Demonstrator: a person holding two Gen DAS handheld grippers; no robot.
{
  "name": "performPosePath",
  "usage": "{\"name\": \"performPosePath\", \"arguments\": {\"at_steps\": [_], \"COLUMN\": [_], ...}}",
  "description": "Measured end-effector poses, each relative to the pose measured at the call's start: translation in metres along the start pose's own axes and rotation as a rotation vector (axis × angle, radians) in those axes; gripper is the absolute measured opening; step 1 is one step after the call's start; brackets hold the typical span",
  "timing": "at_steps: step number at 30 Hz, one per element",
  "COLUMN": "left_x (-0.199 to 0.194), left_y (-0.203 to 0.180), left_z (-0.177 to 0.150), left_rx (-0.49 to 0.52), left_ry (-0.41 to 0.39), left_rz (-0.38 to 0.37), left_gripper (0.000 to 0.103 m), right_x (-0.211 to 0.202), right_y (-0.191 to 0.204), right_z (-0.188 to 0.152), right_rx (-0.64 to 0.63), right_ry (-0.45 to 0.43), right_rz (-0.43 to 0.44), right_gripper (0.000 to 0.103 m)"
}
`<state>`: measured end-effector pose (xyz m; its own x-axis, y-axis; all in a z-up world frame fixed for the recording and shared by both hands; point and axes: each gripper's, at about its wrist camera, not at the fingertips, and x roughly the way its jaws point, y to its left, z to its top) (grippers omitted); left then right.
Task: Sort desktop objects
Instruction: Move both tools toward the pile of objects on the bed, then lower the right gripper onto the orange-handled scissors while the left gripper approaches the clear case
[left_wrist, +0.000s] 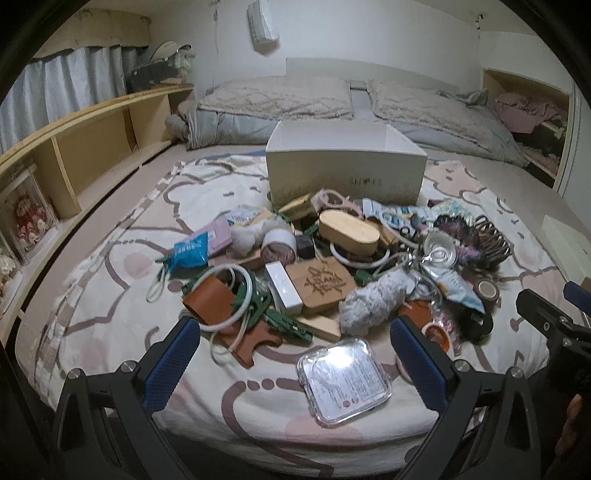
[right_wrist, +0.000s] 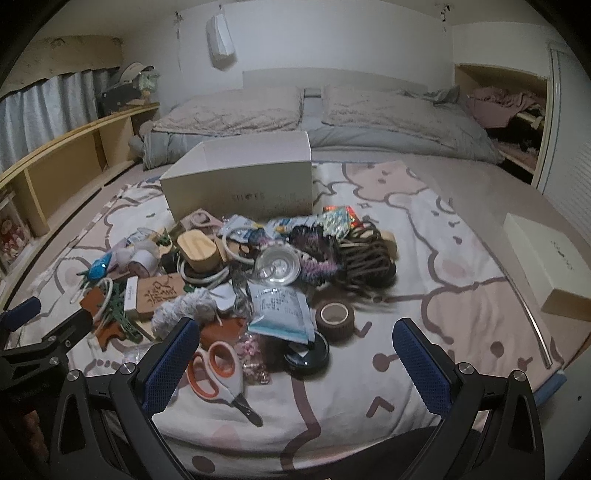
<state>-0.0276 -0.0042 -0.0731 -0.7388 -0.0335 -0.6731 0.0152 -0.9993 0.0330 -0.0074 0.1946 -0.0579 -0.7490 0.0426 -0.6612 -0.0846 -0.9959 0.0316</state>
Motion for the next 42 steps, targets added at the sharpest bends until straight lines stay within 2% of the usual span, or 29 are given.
{"name": "performPosePath", "arguments": {"at_steps": [24,42], "left_x": [0.044,0.055], "left_y": [-0.008,0.011], "left_z": [-0.037,-0.042], "left_rx": [-0.014,-0.106], "left_ry": [0.153,0.181], "left_rz": [-0.029,-0.027], "left_gripper": [0.103,0.103], "right_x": [0.044,0.081], "right_y": [0.007,0.031], "right_z": [-0.027,-0.046], "right_rx": [0.016,-0.040], "right_ry": [0.155,0.278], "right_rz": [0.032,0.084], "right_gripper": [0.103,0.103]}}
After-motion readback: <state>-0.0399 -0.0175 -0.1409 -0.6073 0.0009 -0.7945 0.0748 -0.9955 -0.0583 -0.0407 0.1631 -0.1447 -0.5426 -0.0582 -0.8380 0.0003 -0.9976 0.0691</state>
